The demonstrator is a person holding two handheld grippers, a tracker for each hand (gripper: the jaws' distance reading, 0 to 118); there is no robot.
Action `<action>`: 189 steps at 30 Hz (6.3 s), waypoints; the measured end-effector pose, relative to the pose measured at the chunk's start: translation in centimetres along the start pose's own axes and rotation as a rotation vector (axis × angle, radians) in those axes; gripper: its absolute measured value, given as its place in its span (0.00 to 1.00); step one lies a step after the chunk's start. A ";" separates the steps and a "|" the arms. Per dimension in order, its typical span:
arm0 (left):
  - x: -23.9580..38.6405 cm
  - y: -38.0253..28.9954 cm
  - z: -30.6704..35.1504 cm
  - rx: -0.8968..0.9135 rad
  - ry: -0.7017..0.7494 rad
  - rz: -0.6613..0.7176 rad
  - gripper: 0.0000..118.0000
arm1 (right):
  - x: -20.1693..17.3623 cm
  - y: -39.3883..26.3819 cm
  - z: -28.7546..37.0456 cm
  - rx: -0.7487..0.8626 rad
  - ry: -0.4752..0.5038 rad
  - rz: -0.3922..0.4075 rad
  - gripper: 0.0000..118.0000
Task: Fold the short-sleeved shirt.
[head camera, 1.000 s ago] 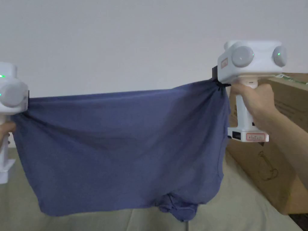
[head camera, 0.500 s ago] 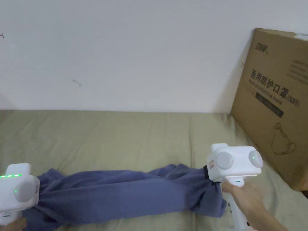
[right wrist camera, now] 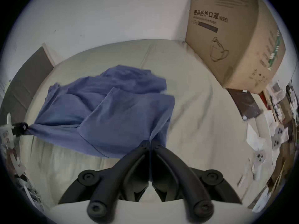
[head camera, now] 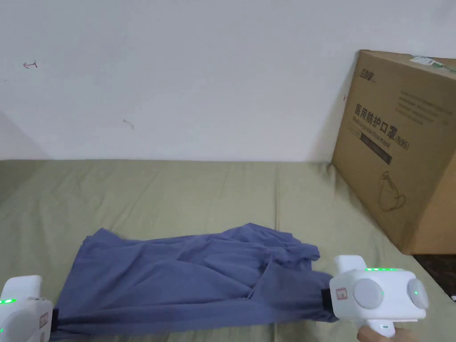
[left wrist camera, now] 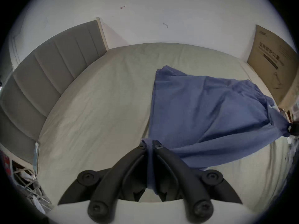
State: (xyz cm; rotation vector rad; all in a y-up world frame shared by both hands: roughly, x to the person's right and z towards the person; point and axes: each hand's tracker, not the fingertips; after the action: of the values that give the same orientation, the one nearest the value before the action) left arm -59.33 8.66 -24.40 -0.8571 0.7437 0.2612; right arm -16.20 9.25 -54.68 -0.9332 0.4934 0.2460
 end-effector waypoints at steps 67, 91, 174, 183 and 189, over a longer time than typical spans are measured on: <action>-0.8 4.8 -7.5 -0.041 -0.115 0.167 0.68 | -4.4 -2.8 -2.4 0.015 0.163 -0.042 0.00; 0.2 7.2 -13.4 -0.076 -0.093 0.038 0.01 | -0.6 -0.3 -4.8 0.009 0.214 -0.119 0.00; 5.4 24.6 2.9 0.447 0.102 -0.046 0.01 | -0.8 25.9 9.4 0.353 0.002 -0.065 0.01; 7.1 12.7 -11.1 0.100 0.038 -0.084 0.01 | 0.2 15.5 -9.8 0.031 0.027 -0.087 0.01; 6.1 6.9 -10.8 0.045 0.029 -0.063 0.01 | 1.9 7.9 -9.1 -0.007 0.051 -0.084 0.01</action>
State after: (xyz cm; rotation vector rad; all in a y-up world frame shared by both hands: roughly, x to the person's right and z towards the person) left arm -63.59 4.40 -37.27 -0.8412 0.7457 0.1755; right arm -20.54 6.41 -65.75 -0.9664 0.4998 0.1483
